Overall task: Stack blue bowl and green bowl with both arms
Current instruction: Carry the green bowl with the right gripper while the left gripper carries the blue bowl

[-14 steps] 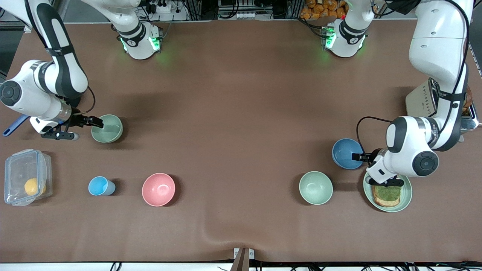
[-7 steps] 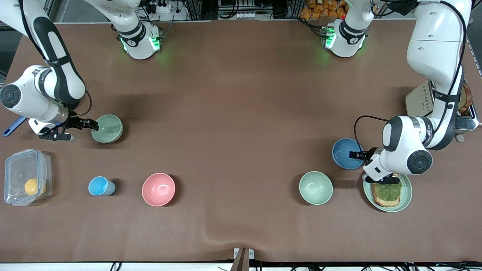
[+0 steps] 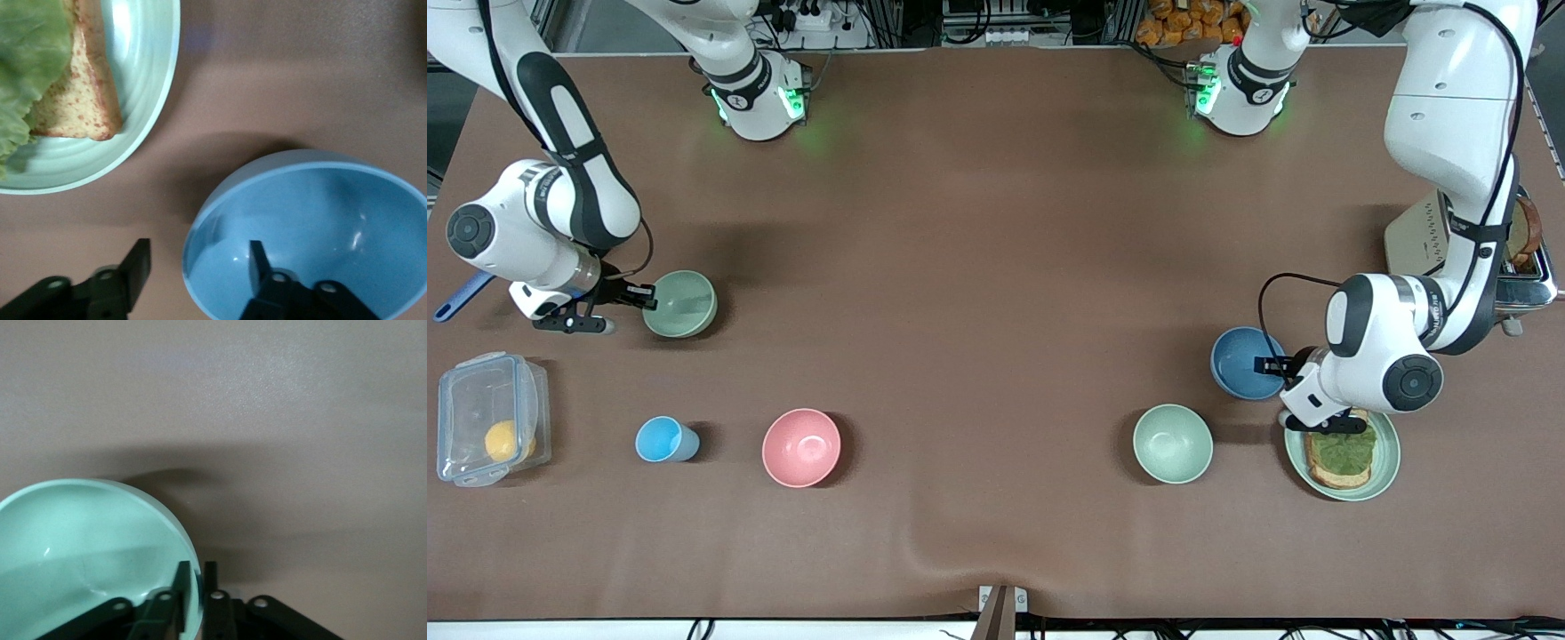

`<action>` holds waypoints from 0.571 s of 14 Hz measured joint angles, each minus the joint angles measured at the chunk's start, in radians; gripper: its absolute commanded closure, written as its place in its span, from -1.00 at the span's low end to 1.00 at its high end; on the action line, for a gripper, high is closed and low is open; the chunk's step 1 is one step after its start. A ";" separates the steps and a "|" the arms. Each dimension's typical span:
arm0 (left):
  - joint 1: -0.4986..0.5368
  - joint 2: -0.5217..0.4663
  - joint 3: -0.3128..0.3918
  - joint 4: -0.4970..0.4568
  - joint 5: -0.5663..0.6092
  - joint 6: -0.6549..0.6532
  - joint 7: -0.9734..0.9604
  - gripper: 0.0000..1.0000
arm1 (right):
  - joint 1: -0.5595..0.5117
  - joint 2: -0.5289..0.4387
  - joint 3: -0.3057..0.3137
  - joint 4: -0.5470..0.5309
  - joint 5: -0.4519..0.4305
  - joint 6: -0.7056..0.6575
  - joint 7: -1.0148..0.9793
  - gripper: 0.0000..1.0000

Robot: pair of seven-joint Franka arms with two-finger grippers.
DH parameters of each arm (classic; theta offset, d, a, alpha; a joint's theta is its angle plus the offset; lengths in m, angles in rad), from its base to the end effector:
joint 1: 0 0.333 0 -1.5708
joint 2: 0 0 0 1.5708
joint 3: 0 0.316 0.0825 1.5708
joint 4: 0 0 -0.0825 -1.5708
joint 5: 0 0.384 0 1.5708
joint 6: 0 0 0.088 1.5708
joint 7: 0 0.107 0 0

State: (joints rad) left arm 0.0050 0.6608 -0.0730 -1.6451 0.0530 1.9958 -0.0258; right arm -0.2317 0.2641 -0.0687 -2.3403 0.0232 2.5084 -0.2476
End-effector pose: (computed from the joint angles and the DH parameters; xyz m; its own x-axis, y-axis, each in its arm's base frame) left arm 0.6496 -0.0366 0.2076 0.9511 -0.0598 -0.3031 -0.0635 -0.9980 -0.0024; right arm 0.4839 -0.1511 0.2142 0.9932 -0.0695 -0.0936 -0.0714 -0.9973 -0.0174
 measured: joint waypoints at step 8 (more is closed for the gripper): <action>0.000 -0.012 -0.003 0.005 -0.002 0.002 -0.019 1.00 | 0.008 -0.085 0.046 0.153 0.156 -0.400 0.001 1.00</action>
State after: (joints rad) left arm 0.0053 0.6484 -0.0758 -1.6399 0.0513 1.9974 -0.0448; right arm -0.2234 0.1793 -0.0228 -2.1876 0.1796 2.1079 -0.2468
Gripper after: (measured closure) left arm 0.952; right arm 0.965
